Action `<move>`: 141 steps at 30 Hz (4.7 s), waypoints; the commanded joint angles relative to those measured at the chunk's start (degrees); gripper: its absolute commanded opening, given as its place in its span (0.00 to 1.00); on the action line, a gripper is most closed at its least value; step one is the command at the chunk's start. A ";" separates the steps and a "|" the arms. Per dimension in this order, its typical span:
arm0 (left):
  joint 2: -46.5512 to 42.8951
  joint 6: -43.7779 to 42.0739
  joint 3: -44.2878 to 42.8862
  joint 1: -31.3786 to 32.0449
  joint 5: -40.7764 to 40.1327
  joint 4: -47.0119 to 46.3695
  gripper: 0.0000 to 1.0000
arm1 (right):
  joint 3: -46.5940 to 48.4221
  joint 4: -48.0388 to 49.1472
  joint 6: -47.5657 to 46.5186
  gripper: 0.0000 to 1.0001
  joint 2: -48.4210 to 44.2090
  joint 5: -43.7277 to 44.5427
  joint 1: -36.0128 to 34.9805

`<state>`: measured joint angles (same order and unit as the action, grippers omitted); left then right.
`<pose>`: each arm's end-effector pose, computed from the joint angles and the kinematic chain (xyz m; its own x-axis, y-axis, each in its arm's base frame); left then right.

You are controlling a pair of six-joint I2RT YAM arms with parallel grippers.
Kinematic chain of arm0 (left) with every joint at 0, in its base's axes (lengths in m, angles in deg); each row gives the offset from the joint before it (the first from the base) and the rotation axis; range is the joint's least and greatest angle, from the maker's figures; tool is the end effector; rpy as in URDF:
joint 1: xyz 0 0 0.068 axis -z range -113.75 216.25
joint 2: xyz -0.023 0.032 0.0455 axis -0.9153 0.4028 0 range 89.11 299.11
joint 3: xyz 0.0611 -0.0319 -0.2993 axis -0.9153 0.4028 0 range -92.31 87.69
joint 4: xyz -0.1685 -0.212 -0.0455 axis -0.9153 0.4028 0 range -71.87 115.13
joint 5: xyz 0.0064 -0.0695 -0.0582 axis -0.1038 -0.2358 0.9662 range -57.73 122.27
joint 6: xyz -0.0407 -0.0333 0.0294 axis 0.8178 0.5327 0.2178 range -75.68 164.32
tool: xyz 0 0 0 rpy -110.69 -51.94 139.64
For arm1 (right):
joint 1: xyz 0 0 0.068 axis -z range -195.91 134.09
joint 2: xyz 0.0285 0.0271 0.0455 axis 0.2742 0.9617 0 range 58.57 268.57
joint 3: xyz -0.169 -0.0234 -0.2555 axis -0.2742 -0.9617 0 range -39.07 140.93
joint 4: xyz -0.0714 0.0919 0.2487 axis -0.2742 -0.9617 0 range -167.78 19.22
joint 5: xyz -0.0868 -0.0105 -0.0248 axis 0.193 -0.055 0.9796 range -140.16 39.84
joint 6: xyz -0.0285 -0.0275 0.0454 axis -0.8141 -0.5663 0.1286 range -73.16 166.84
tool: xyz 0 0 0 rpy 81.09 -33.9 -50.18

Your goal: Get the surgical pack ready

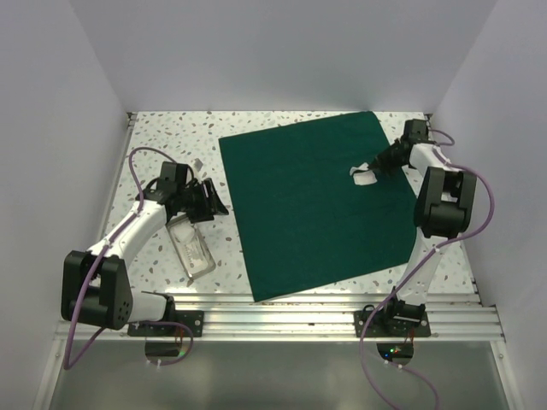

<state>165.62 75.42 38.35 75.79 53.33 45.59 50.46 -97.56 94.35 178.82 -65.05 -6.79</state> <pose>0.2685 -0.0612 0.2455 -0.8745 -0.3417 -0.3443 -0.1072 0.8284 -0.5498 0.4826 -0.0660 0.1927 -0.5499 0.8101 -0.2031 0.6255 0.5607 0.5426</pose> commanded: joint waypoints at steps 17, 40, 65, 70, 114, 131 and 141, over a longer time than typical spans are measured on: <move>0.13 0.90 0.30 0.39 1.53 -2.06 0.58 | -2.52 -2.57 -4.53 0.00 -3.53 0.48 3.18; 2.06 0.72 -0.40 0.39 2.23 -2.85 0.58 | -2.79 -4.23 -6.37 0.07 -2.47 -0.40 3.27; 2.50 1.52 0.30 0.39 2.58 -3.56 0.58 | 0.81 -3.89 -7.52 0.29 1.66 0.92 2.65; 2.50 1.69 0.47 0.39 2.58 -3.82 0.58 | 1.17 -4.24 -8.13 0.29 2.62 1.45 1.95; 3.03 1.96 0.48 0.48 3.20 -4.26 0.58 | 4.24 -4.59 -6.55 0.00 1.05 0.92 0.28; 2.15 0.99 0.21 0.48 3.11 -3.21 0.58 | 3.28 -6.35 -8.83 0.00 -3.08 4.96 0.19; 2.85 0.11 -0.49 0.48 4.68 -3.20 0.64 | 0.12 -6.70 -9.71 0.00 -7.48 5.40 -0.33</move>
<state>168.36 76.49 38.85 75.83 55.87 43.89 52.15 -103.47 85.60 175.14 -60.20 -6.33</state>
